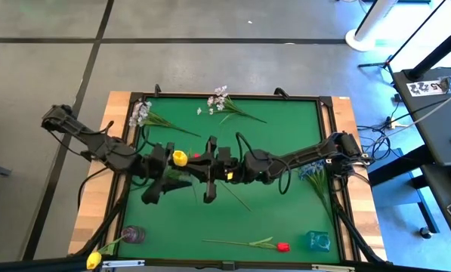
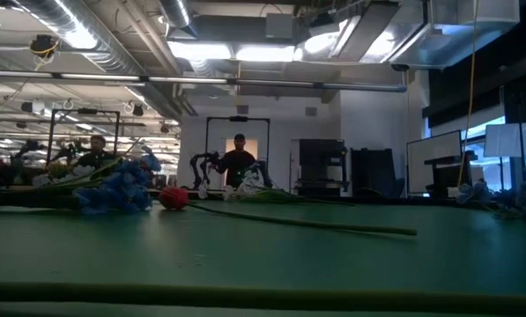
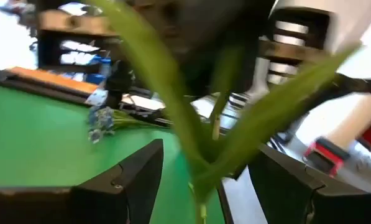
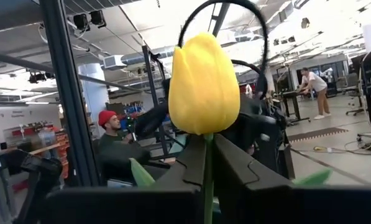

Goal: Sort flowers into vase by color
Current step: Put the yellow tulip into the purple vase

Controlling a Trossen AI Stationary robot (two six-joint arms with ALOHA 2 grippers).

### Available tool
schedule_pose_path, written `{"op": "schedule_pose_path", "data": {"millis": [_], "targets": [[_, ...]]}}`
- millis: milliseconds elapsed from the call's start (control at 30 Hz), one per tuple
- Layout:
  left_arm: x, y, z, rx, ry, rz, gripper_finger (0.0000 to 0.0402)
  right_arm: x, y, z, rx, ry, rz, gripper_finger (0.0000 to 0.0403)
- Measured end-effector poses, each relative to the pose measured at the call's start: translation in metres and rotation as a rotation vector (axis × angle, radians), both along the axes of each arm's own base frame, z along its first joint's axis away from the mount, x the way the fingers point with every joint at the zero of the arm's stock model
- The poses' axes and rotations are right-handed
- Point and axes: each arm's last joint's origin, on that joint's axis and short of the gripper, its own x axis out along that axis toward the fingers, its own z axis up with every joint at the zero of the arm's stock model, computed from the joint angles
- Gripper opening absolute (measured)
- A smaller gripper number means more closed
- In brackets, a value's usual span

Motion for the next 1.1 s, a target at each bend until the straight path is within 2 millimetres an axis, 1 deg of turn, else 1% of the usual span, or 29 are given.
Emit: {"op": "schedule_pose_path", "data": {"millis": [100,167,267,367,400,433,533,600,700,833,967,1033,1100], "targets": [[0.002,0.004,0.000,-0.013,0.002,0.020,0.0211,0.000,0.000,0.001,-0.023,-0.006,-0.010,0.0021],[0.003,0.005,0.000,-0.008,0.004,0.010,0.0189,0.000,0.000,0.001,-0.032,-0.006,-0.013,0.0019],[0.004,0.005,-0.001,-0.007,0.010,-0.023,0.0130,0.000,-0.001,0.001,-0.033,-0.006,-0.015,0.0021],[0.004,0.005,-0.001,0.046,0.002,-0.032,0.0046,0.000,-0.001,0.001,-0.034,-0.006,-0.015,0.0036],[0.003,0.005,0.000,0.069,-0.003,-0.032,0.0024,0.000,-0.001,0.001,-0.034,-0.006,-0.015,0.0044],[0.002,0.006,0.001,0.091,-0.007,-0.034,0.0016,0.000,-0.001,0.001,-0.033,-0.006,-0.016,0.0054],[-0.006,0.009,0.006,0.141,-0.036,-0.053,0.0015,0.000,-0.001,0.001,-0.023,-0.004,-0.044,0.0088],[-0.015,0.011,0.009,0.150,-0.039,-0.068,0.0013,0.000,-0.002,0.001,-0.017,-0.002,-0.059,0.0114],[-0.038,0.016,0.015,0.137,-0.041,-0.157,0.0006,-0.001,-0.002,0.003,-0.036,-0.030,-0.077,0.0151],[-0.073,0.022,0.023,0.092,-0.061,-0.365,0.0007,-0.005,0.000,0.009,-0.048,-0.077,-0.104,0.0189],[-0.104,0.026,0.025,0.057,-0.056,-0.536,0.0007,-0.005,-0.001,0.008,-0.023,-0.064,-0.129,0.0208],[-0.114,0.025,0.024,0.054,-0.073,-0.607,0.0007,-0.005,-0.002,0.008,0.028,-0.066,-0.141,0.0209],[-0.122,0.022,0.017,0.064,-0.088,-0.679,0.0007,-0.005,-0.003,0.008,0.069,-0.062,-0.166,0.0208]]}}
